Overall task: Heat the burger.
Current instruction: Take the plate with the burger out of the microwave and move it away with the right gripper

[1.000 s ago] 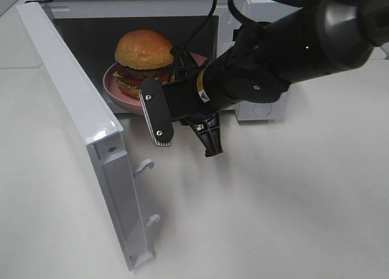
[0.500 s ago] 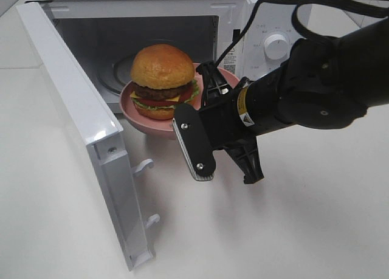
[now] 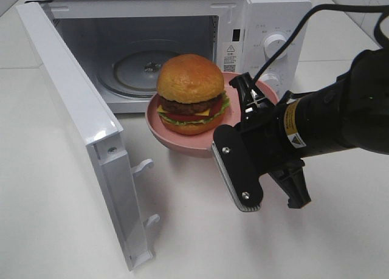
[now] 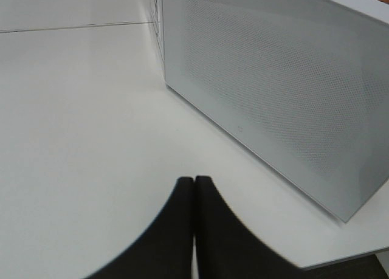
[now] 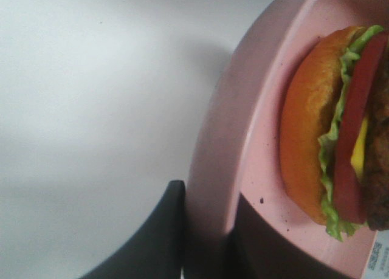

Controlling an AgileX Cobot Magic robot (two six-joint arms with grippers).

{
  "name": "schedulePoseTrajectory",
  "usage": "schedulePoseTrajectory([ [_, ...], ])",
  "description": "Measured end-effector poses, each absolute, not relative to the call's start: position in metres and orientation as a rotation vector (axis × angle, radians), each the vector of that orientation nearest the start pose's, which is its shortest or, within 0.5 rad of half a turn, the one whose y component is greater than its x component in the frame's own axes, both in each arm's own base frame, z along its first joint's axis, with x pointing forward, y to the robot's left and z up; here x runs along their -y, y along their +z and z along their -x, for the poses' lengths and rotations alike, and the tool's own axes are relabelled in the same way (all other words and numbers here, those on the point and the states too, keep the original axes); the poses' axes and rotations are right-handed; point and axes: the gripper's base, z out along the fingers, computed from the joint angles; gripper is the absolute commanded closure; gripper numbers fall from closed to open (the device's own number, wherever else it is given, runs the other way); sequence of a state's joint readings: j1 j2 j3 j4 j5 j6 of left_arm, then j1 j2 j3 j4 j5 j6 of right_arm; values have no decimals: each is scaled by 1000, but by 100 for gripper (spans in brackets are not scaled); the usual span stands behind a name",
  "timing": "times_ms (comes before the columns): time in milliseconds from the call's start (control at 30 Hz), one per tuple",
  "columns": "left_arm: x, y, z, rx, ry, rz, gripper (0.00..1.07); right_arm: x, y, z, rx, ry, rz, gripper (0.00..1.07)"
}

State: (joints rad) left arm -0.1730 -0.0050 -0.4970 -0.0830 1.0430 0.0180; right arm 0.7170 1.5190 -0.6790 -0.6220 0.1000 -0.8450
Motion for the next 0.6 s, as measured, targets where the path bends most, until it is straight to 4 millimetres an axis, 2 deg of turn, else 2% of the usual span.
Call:
schedulePoseTrajectory([
  [200,6,278,6,-2018,-197,-196,107,-171,183,-207,-1172,-418,2175,107],
  [267,6,278,6,-2018,-197,-196,107,-161,182,-195,-1180,-420,2183,107],
  [600,6,278,6,-2018,-197,-196,107,-135,173,-170,-1292,-405,2185,107],
])
